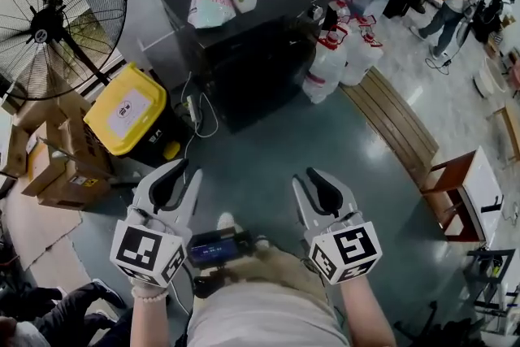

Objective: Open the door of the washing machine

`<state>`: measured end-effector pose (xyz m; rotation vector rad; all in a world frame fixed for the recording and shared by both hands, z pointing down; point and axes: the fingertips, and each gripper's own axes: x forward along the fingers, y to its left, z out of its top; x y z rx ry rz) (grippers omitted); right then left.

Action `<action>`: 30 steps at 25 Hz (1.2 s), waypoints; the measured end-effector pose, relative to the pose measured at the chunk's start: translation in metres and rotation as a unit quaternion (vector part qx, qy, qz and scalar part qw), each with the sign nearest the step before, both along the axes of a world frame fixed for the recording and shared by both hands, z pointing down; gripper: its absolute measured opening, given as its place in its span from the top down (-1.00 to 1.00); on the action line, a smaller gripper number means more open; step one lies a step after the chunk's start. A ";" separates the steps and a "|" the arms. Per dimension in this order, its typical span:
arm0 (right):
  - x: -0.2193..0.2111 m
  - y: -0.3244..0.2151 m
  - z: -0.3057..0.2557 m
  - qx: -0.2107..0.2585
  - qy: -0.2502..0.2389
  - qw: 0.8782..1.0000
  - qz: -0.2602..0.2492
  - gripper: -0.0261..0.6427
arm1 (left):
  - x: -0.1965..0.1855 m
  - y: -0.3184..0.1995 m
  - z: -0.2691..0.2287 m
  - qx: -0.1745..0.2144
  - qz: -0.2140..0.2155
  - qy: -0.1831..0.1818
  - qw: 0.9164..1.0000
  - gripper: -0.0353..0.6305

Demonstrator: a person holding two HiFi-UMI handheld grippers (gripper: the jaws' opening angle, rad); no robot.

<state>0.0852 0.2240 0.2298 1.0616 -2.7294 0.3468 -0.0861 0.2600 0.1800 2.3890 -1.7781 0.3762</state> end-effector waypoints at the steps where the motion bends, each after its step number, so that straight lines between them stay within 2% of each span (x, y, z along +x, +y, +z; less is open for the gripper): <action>1: 0.001 -0.002 0.000 0.002 0.000 1.000 -0.001 0.64 | 0.001 -0.001 0.000 0.001 -0.001 -0.001 1.000 0.65; 13: -0.003 -0.029 0.006 0.001 0.002 1.000 0.014 0.64 | -0.006 -0.030 0.009 -0.005 0.011 -0.005 1.000 0.65; 30: -0.040 -0.115 0.013 -0.018 0.016 0.997 0.075 0.64 | -0.045 -0.138 0.020 -0.025 0.079 0.005 0.997 0.66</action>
